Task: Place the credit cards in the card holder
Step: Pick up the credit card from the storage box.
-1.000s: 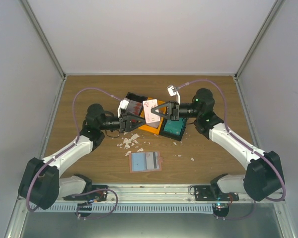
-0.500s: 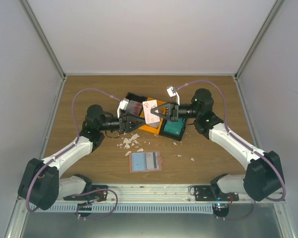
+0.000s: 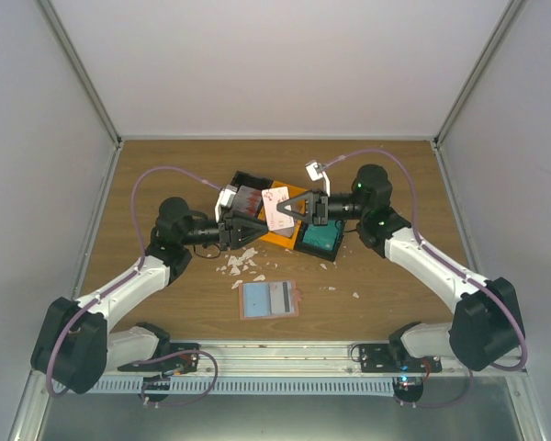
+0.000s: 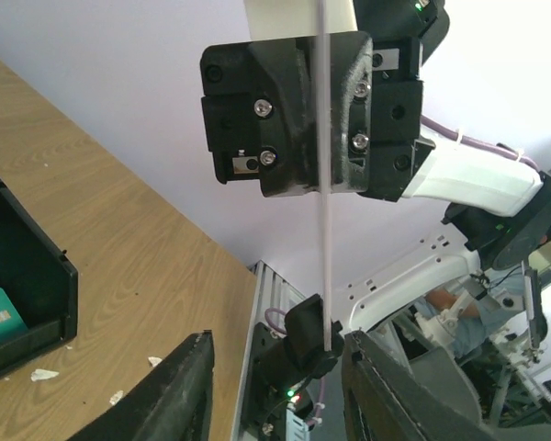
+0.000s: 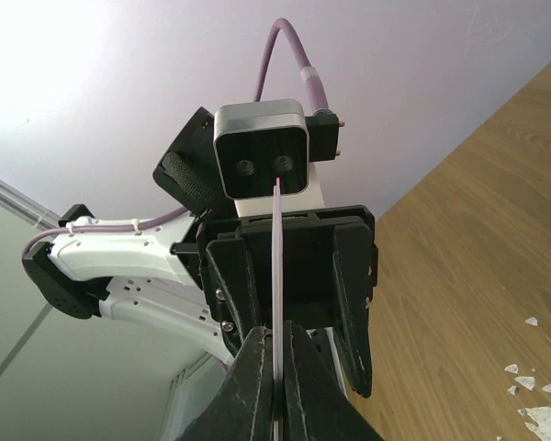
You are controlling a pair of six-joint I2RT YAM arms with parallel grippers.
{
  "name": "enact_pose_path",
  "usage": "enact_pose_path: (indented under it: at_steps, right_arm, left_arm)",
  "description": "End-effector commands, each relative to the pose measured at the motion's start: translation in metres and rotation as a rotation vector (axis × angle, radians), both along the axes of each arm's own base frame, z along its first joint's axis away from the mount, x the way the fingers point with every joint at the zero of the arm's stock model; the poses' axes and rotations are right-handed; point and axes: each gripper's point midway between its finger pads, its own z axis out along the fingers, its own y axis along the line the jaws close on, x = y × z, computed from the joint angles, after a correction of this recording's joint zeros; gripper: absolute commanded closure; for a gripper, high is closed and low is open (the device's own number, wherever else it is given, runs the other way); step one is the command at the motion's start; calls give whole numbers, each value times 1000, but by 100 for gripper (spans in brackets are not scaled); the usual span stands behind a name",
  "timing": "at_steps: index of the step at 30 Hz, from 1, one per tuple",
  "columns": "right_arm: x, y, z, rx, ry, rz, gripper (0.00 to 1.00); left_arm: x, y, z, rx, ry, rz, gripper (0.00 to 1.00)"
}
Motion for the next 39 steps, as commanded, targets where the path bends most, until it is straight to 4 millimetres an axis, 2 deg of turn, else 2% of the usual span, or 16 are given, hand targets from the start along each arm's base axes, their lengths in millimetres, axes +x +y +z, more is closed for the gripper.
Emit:
enact_pose_path:
  at_steps: [1, 16, 22, 31, 39]
  right_arm:
    - [-7, 5, 7, 10, -39, 38, 100]
    - [-12, 5, 12, 17, -49, 60, 100]
    - [-21, 4, 11, 18, -62, 98, 100]
    - [-44, 3, 9, 18, -108, 186, 100]
    - [-51, 3, 11, 18, -123, 216, 100]
  left_arm:
    - [3, 0, 6, -17, -37, 4, 61]
    - [4, -2, -2, -14, -3, -14, 74]
    - [1, -3, -5, -18, 18, -32, 76]
    - [-4, -6, 1, -24, 33, -95, 81]
    - [-5, -7, -3, -21, 54, -120, 84]
